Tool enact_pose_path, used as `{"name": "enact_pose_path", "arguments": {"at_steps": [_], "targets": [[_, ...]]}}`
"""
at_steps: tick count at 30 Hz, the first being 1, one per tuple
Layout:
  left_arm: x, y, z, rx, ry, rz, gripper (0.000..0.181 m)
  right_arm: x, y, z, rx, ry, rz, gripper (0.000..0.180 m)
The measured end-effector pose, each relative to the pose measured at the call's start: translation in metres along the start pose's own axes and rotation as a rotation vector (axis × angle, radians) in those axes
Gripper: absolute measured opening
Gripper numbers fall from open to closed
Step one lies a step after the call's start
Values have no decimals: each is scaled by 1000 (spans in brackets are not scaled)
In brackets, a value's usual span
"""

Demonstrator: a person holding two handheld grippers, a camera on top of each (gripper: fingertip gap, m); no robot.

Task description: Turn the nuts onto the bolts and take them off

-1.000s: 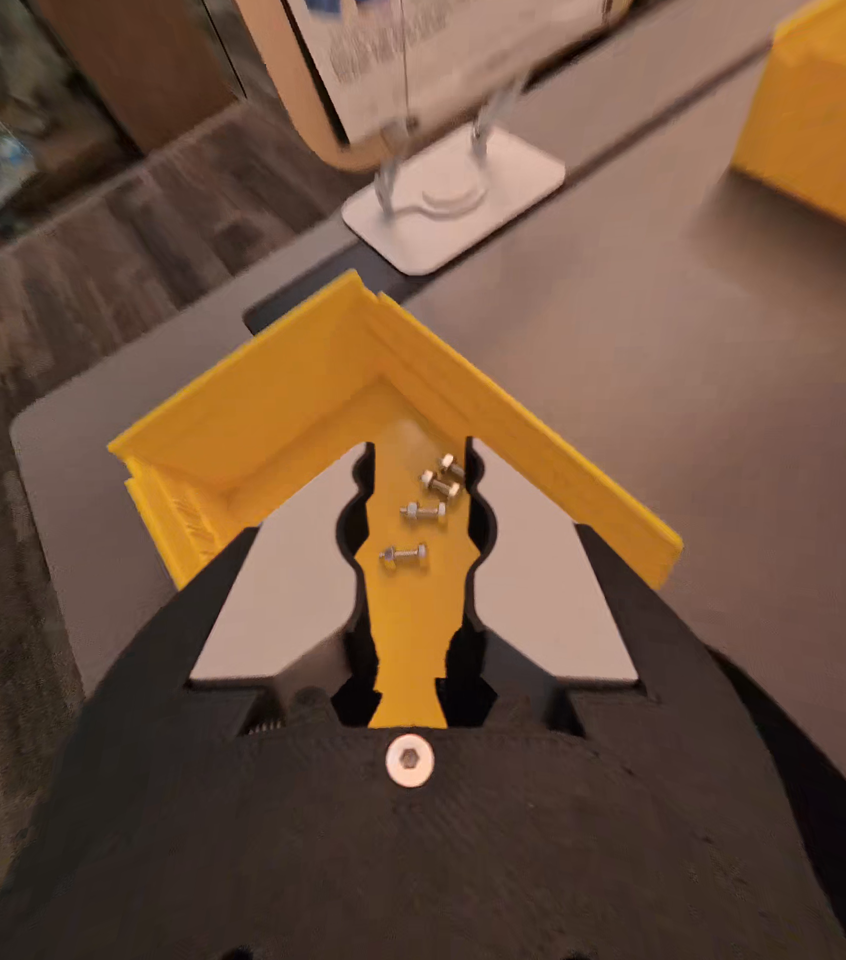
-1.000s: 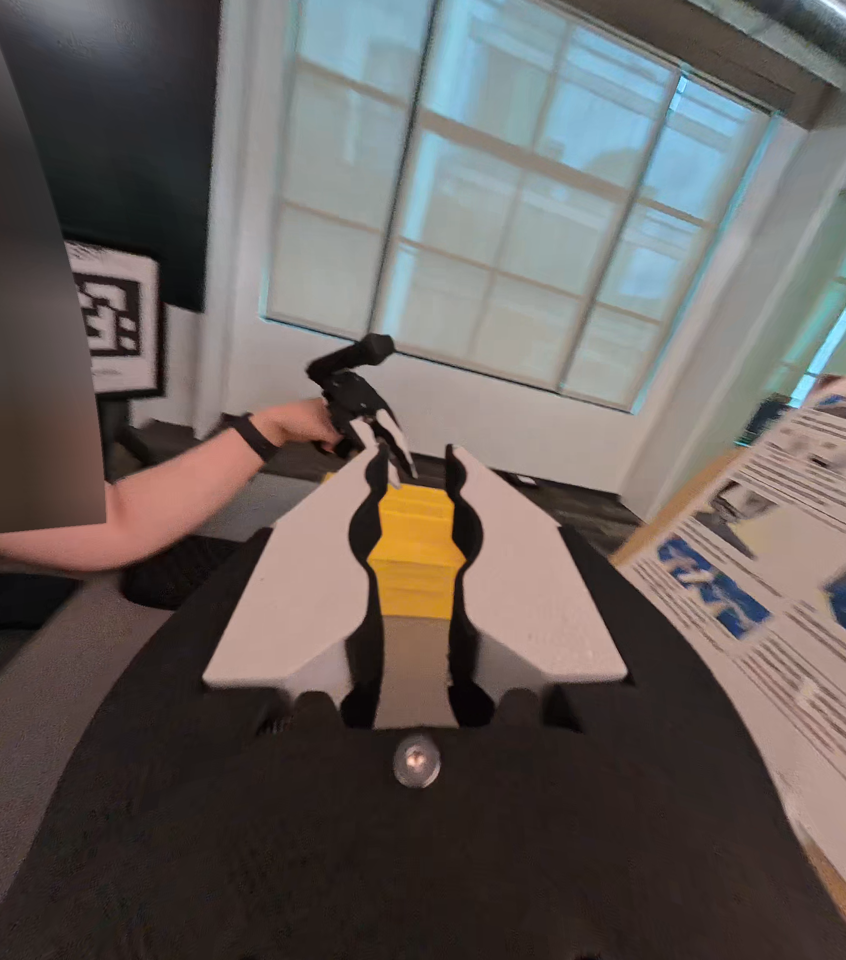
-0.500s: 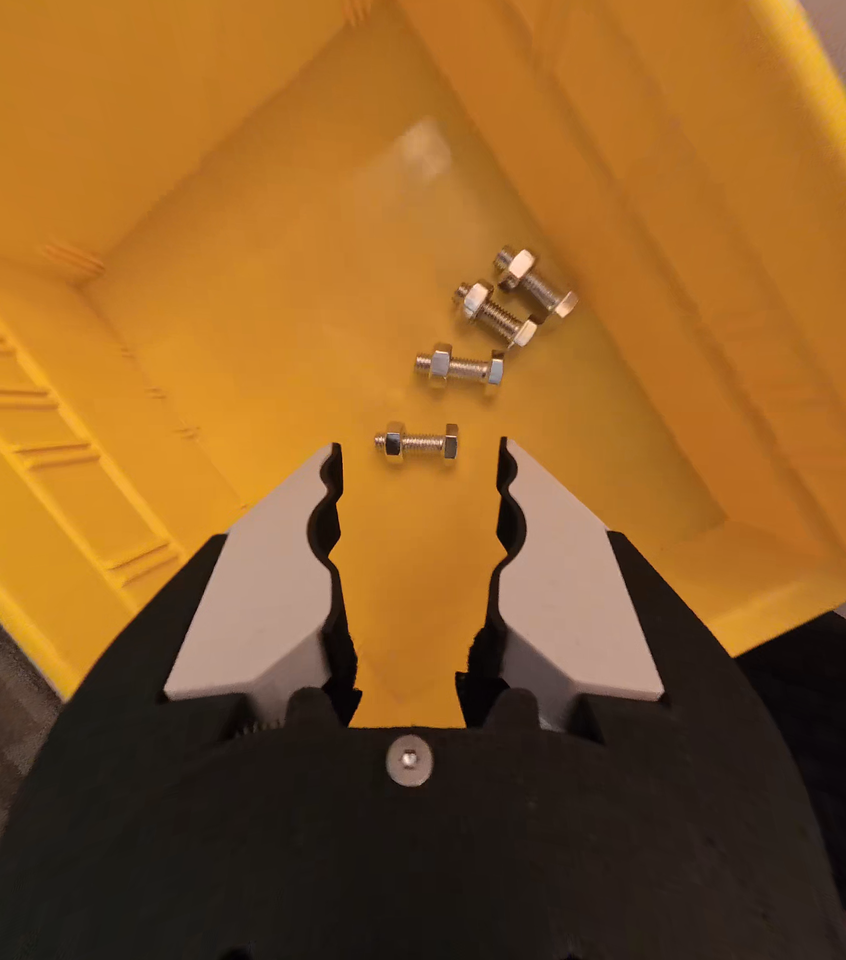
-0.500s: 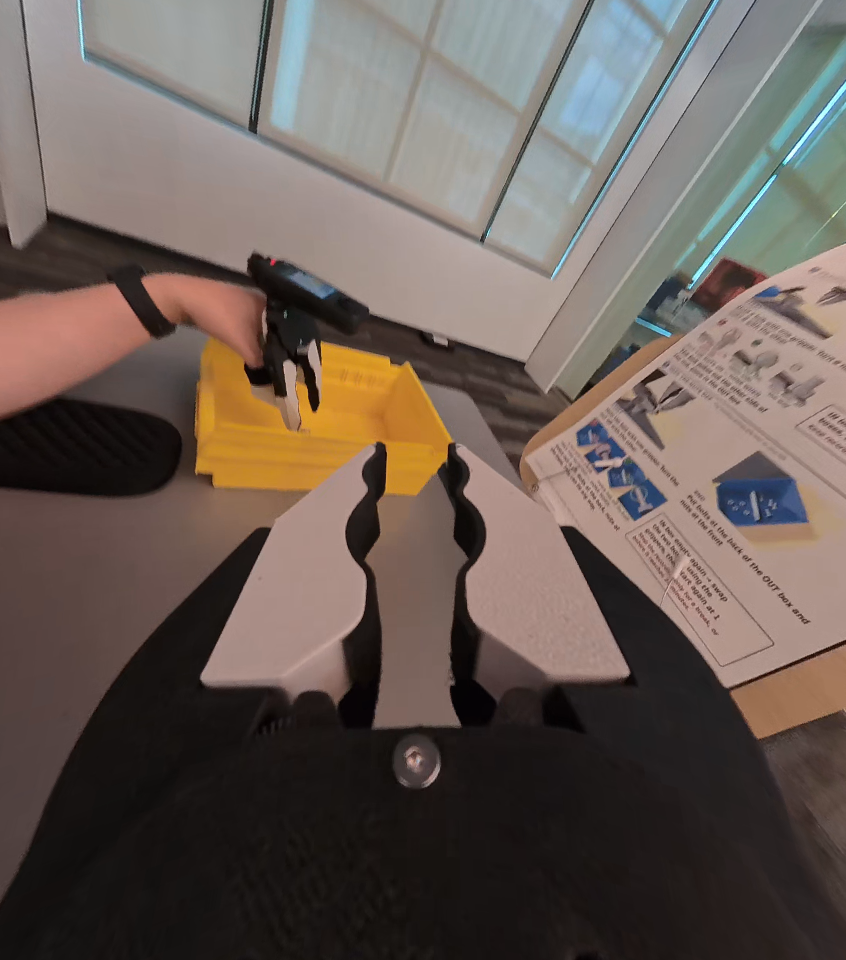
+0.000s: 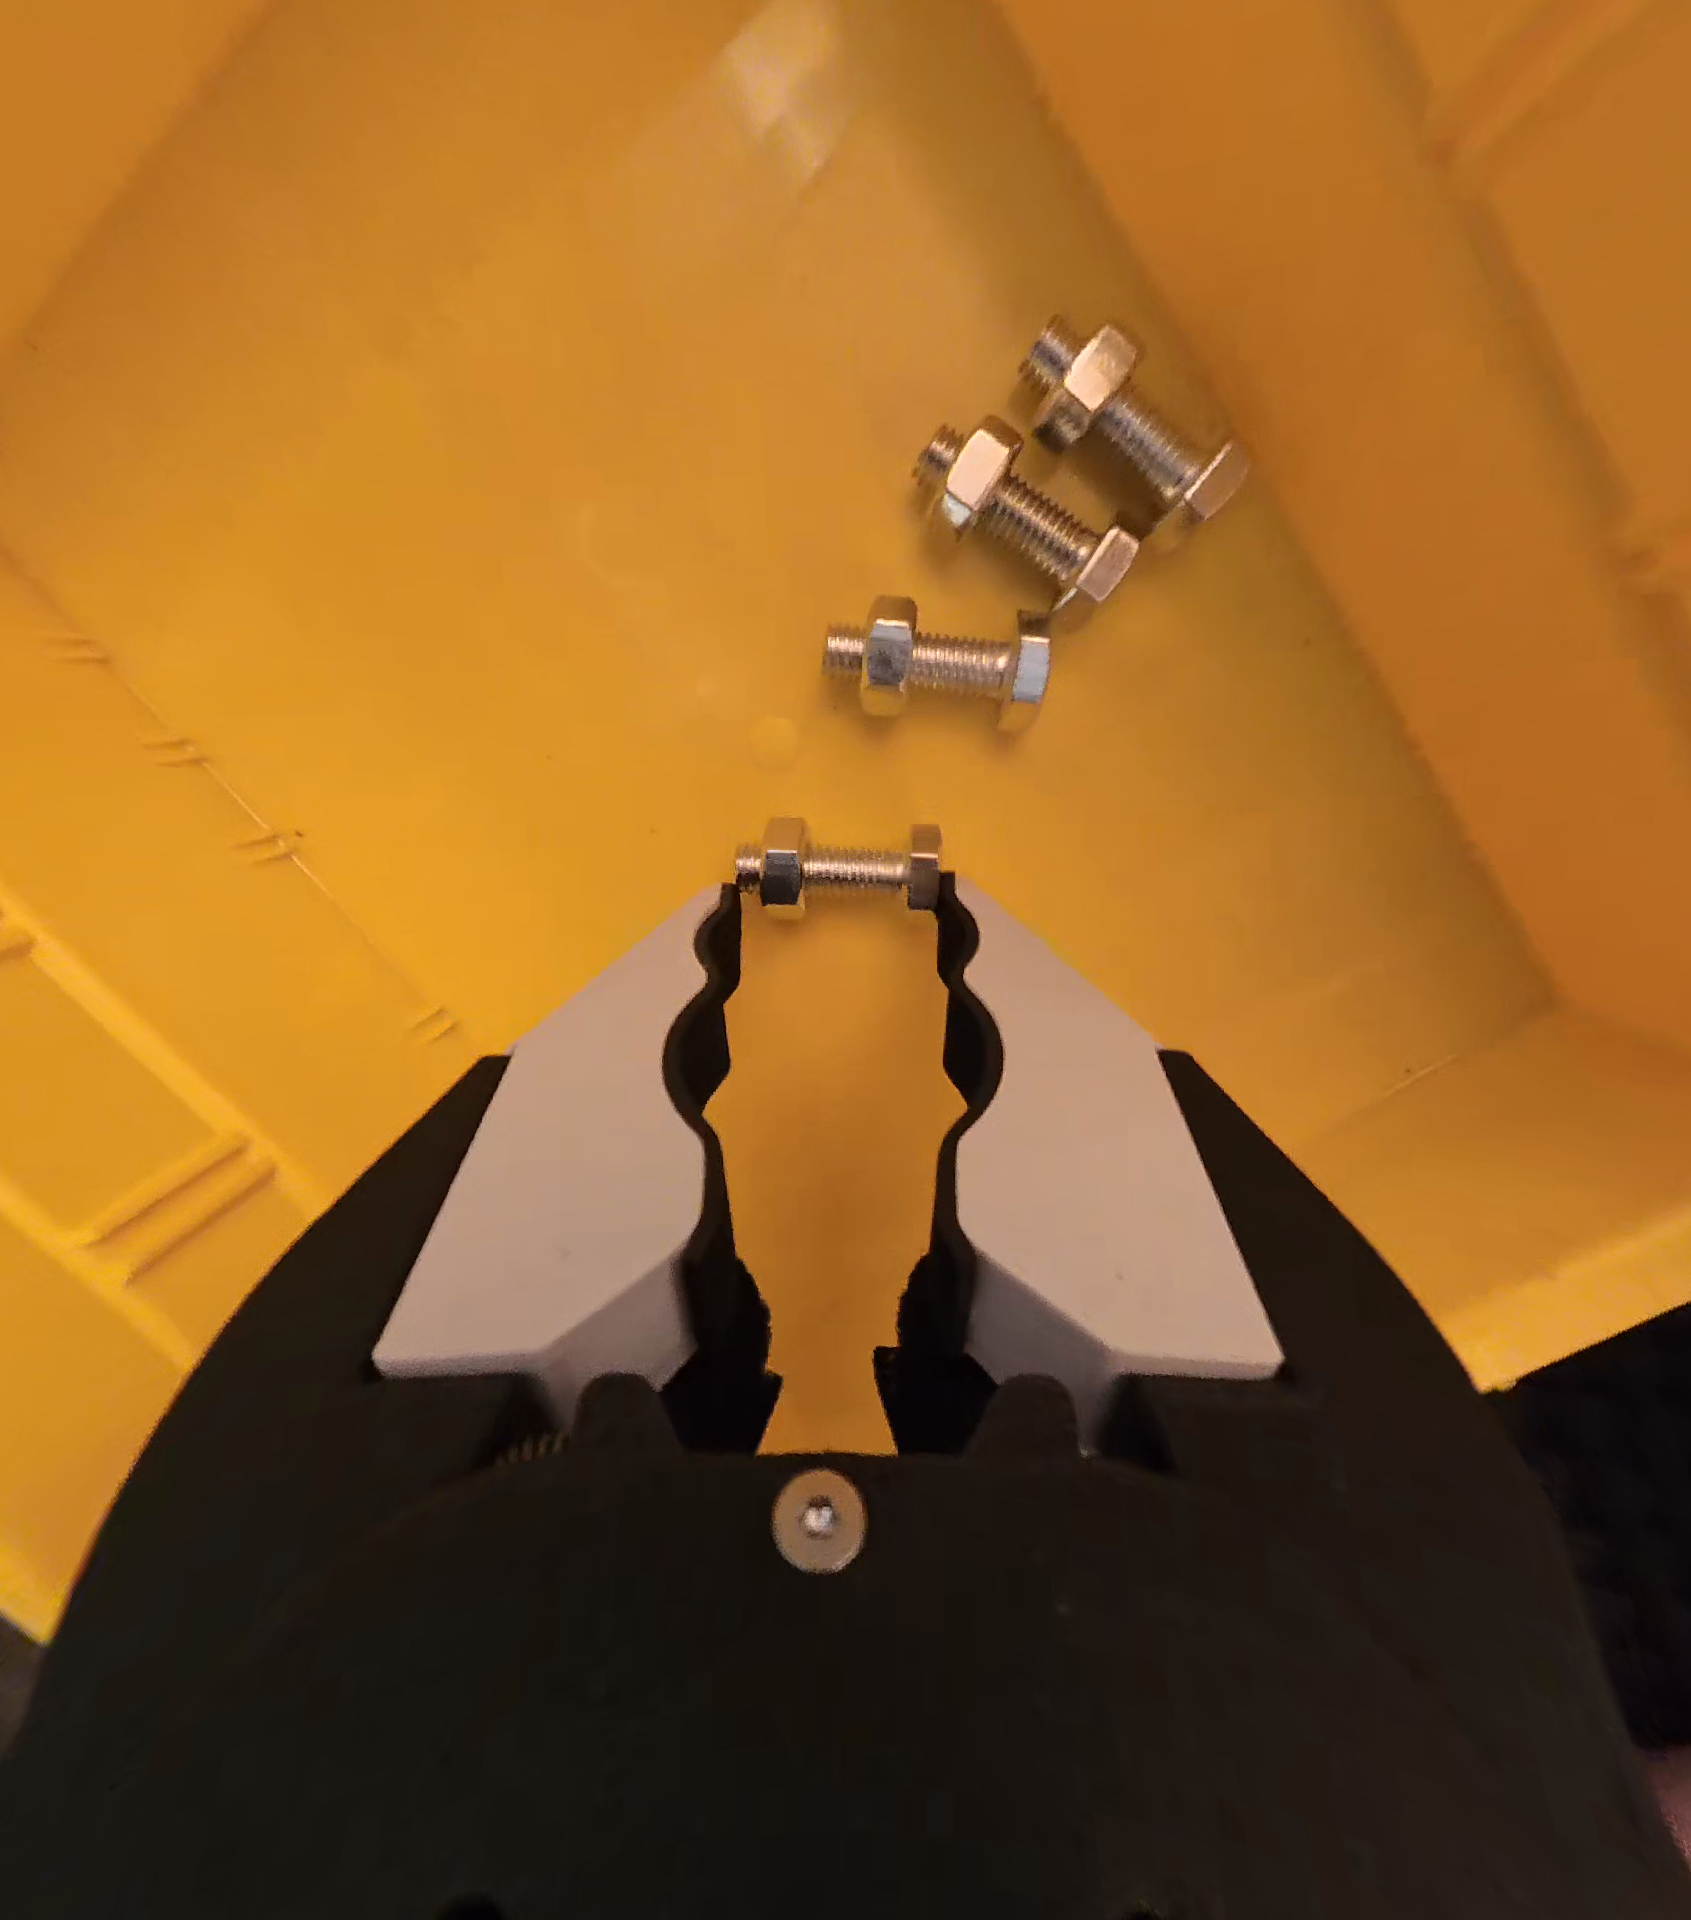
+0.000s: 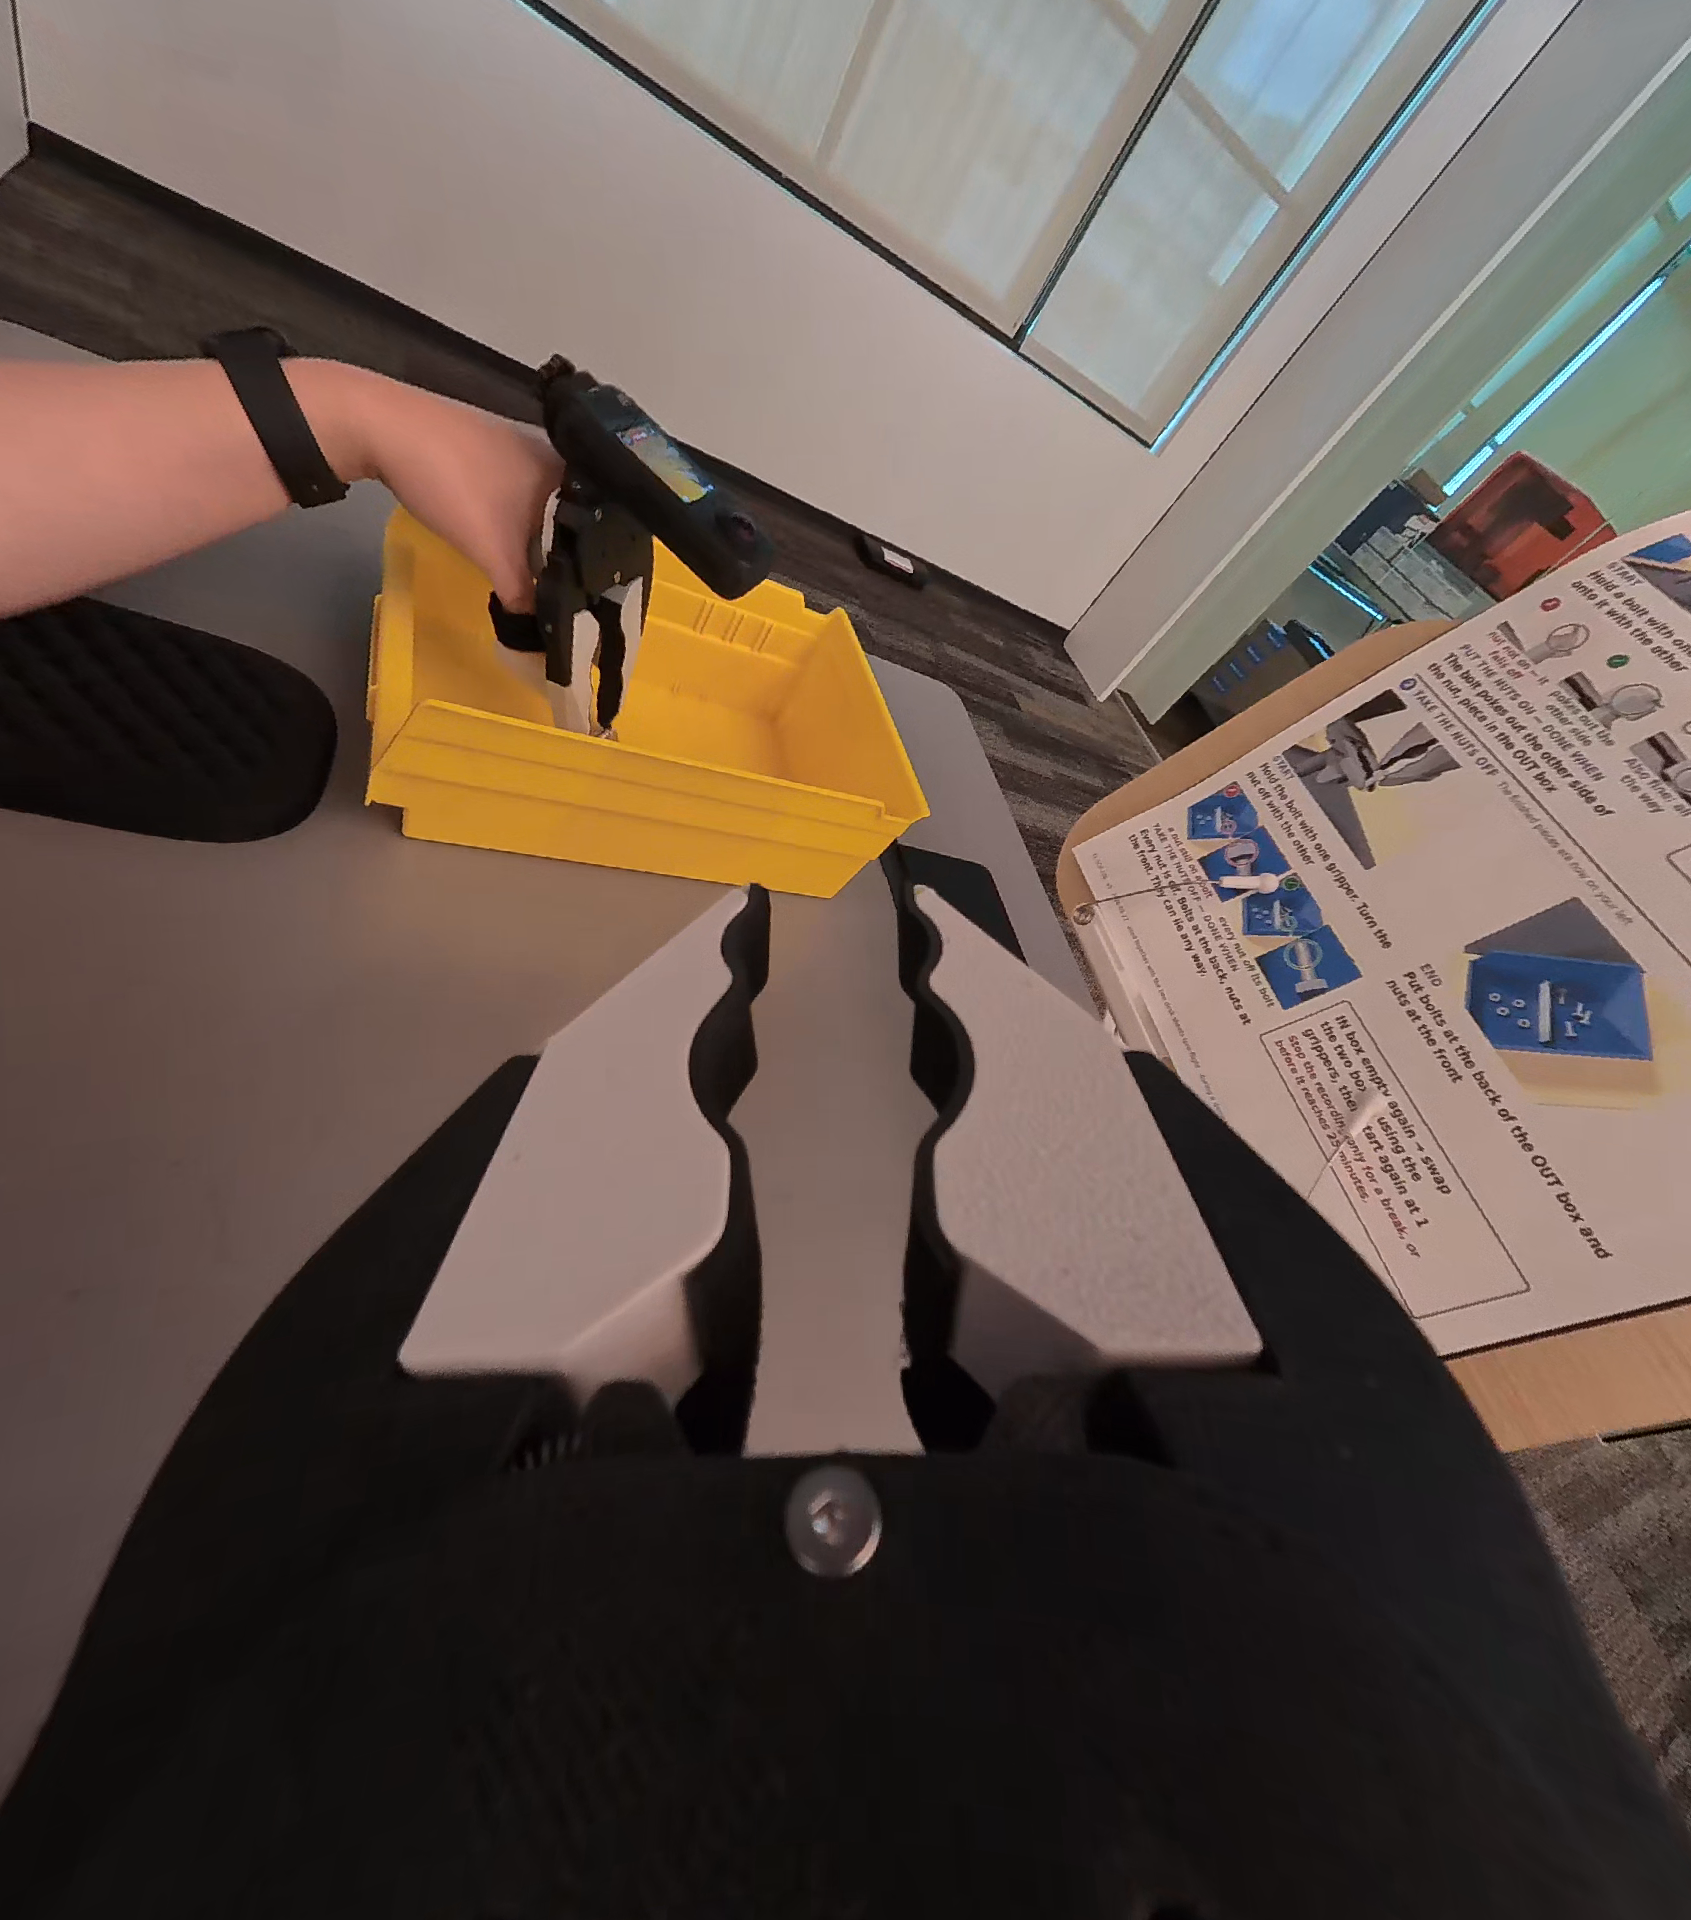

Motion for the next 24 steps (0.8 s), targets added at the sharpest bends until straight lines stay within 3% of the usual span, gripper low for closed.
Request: {"name": "enact_pose_path", "arguments": {"at_steps": [6,12,18,24], "targets": [[-3,34,-10,113,-29,-72,36,4,-8,4,14,-57,-10,23],[34,123,-52,558,-198,-112,36,13,-37,13,107,-378,-74,25],[118,198,-75,983,-532,-82,36,-4,-78,10,295,-832,-439,30],[156,215,-76,1064,-692,-147,36,-20,-97,9,333,-933,-621,30]]}}
Point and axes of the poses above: each gripper's, where its closed fingertips meet, y back along the fingers, z out of its underside, x = y × z across the jaws, the point moved 6 cm from there along y, back along the fingers, and after that the axes turned 12 degrees about -z, right-handed, at the moved point
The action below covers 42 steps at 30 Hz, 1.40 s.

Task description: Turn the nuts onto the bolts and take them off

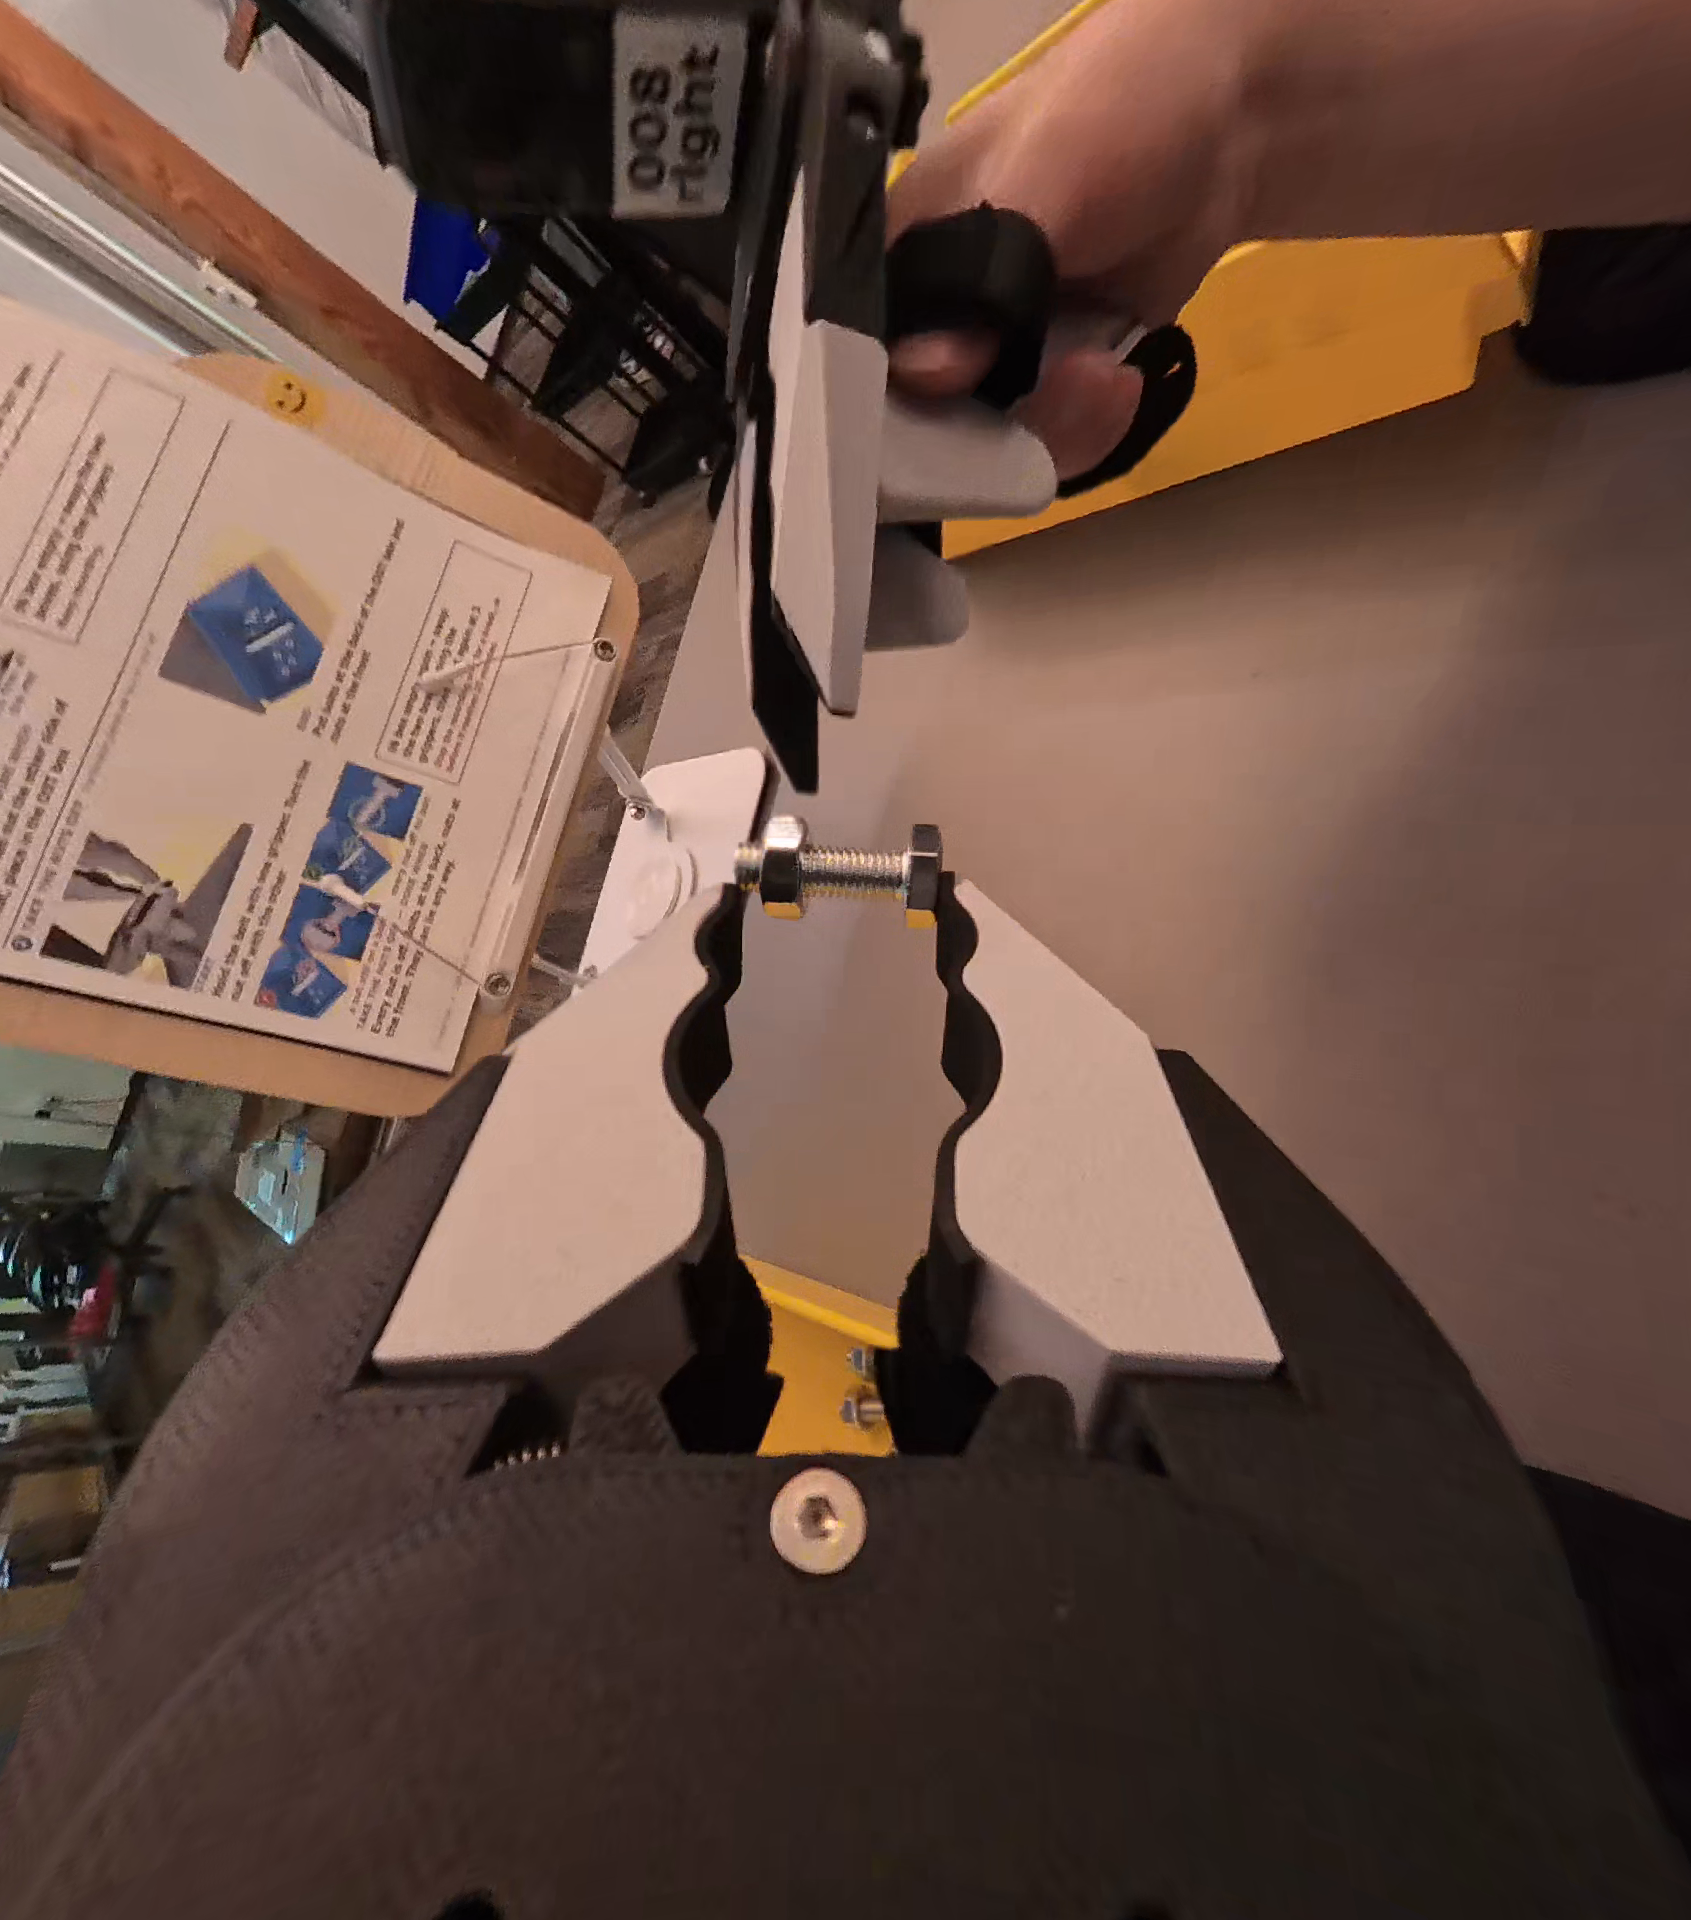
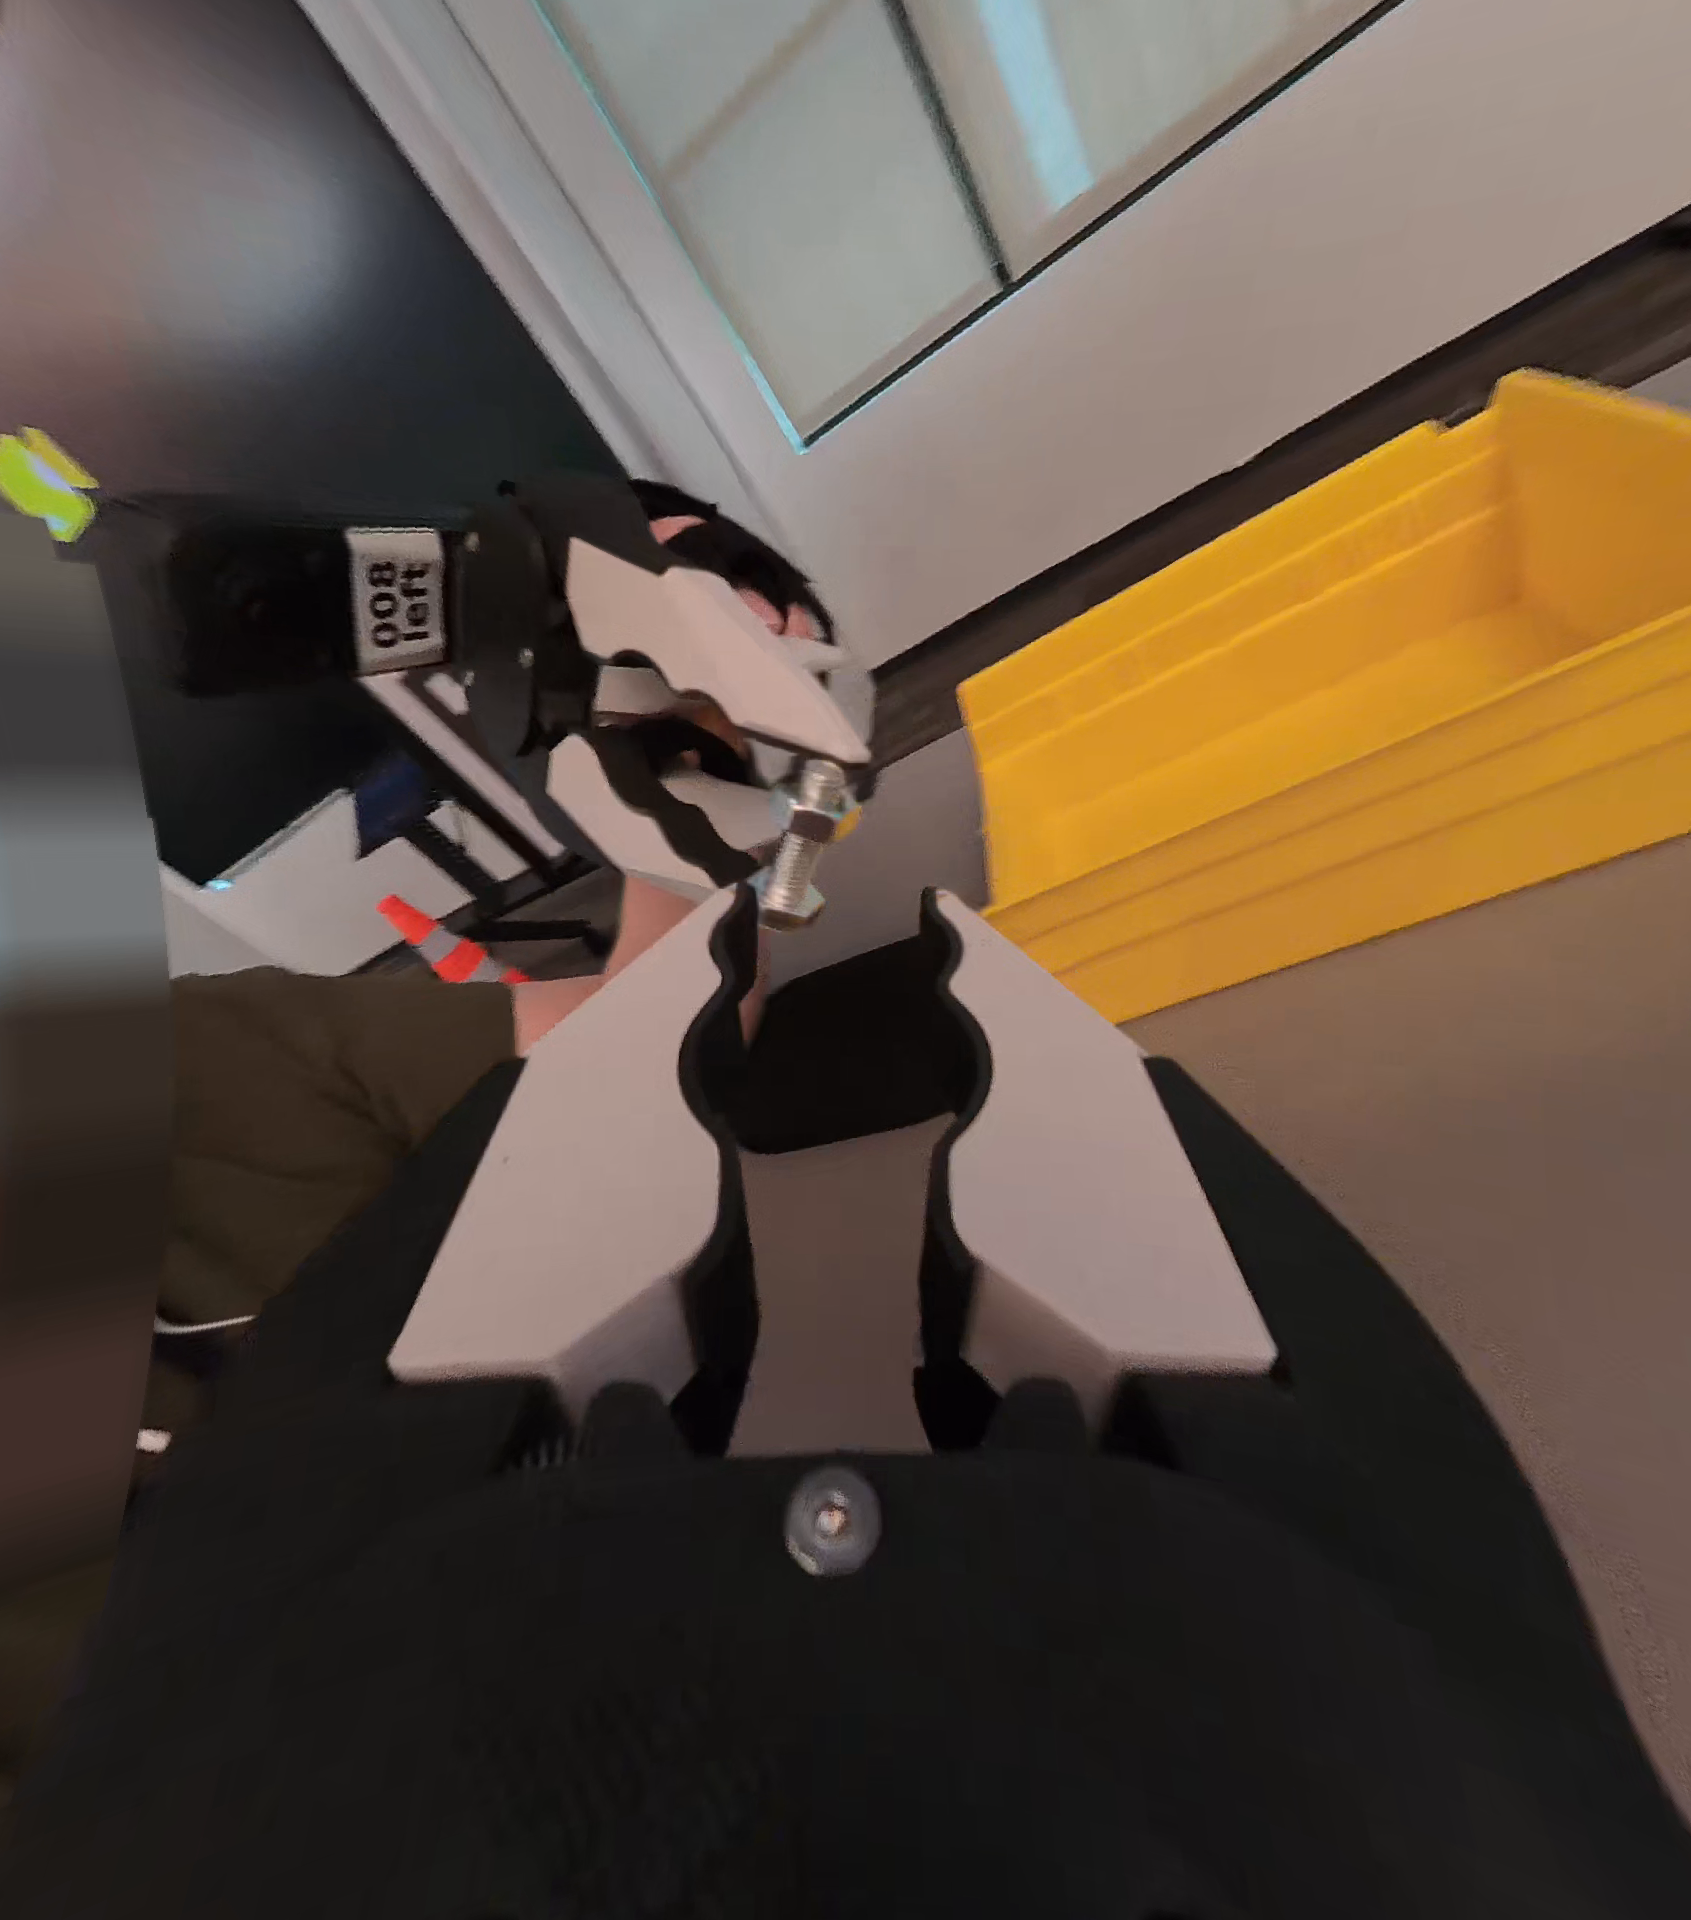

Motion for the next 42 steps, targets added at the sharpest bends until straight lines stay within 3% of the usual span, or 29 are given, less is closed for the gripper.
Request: {"name": "enact_pose_path", "arguments": {"at_steps": [5,8,12,16,21,26,28,36,39,42], "targets": [[8,-3,-7,24,-39,18,33,1,-16,10,-28,-74,-85,28],[10,-3,-9,42,-52,20,32,-3,-22,13,-41,-86,-152,8],[8,-3,-10,67,-18,11,32,-4,-20,9,-10,-63,-167,8],[-3,-2,-16,146,149,0,34,-9,-15,-2,74,35,-159,7],[-13,-1,-23,220,507,170,48,-21,-6,-15,171,232,-106,8],[-20,-10,-24,286,728,247,32,-27,-7,-16,191,310,-107,8],[-20,-12,-23,297,764,271,22,-27,-9,-16,196,326,-95,8],[-16,-16,-21,271,766,319,17,-31,-9,-17,146,385,-35,9],[-17,-14,-24,320,795,342,17,-41,-3,-20,102,417,-9,22],[-21,-13,-24,360,858,381,17,-48,7,-25,102,455,46,22]]}}
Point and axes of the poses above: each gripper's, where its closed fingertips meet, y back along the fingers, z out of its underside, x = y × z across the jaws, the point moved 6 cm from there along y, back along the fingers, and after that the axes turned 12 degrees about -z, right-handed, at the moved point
